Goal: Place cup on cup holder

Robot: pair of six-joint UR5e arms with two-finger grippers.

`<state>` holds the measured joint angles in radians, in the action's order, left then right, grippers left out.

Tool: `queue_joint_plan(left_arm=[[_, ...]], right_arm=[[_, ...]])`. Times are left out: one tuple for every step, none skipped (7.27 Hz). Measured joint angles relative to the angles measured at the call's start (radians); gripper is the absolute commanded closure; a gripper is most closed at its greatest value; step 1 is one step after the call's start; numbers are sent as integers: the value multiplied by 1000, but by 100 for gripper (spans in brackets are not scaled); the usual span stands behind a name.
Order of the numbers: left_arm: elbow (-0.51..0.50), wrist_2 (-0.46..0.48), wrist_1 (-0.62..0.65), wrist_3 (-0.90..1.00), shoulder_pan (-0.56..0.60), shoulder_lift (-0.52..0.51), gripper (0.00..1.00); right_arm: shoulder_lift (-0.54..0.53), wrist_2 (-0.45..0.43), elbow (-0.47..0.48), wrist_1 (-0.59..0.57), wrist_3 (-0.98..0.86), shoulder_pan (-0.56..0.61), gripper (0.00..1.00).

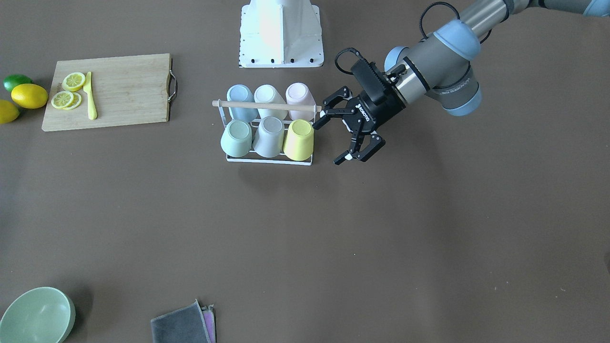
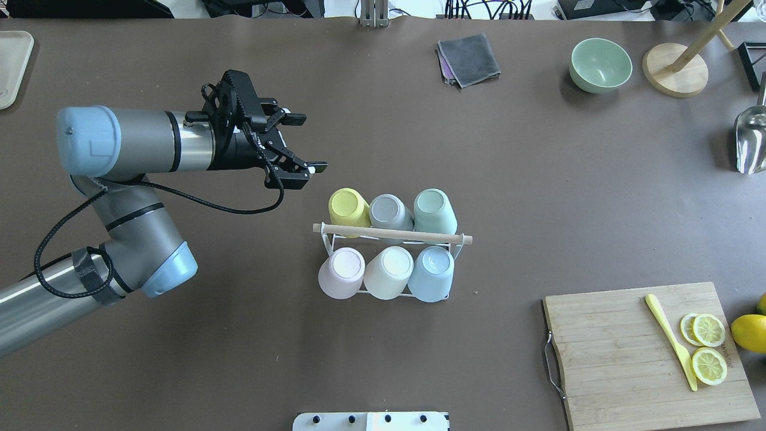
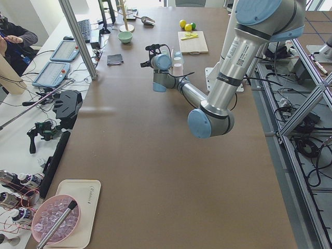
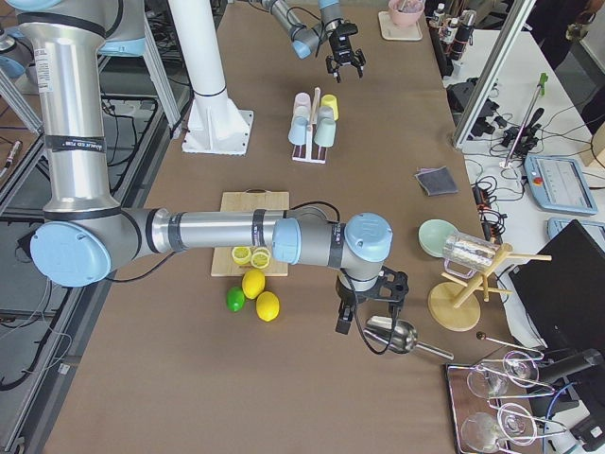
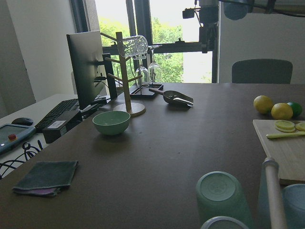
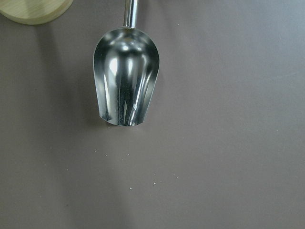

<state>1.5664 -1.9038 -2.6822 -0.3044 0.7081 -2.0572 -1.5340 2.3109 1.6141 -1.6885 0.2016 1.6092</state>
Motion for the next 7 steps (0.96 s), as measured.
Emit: queue_joint_plan(left_arm=[[2,-7,145,2,10,12,2],[3,-8,296,17,15,22,2],[4,-1,454,63,28,27,2],[7,20,599,119,54,30,2],[12,53,764,157,94,31,2],[27,72,942,172,140,32,2],[49,80,1096,175,185,37,2]], right_arm=[[-6,1,0,-2,2,0,0],[-14,2,0,-5,4,0,0],[-22,3,0,-7,7,0,0],[-29,3,0,-8,9,0,0],[-36,2,0,-8,10,0,0],[-41,1,-1,-8,10,0,0],[-46,-2,-2,-6,10,0,0]])
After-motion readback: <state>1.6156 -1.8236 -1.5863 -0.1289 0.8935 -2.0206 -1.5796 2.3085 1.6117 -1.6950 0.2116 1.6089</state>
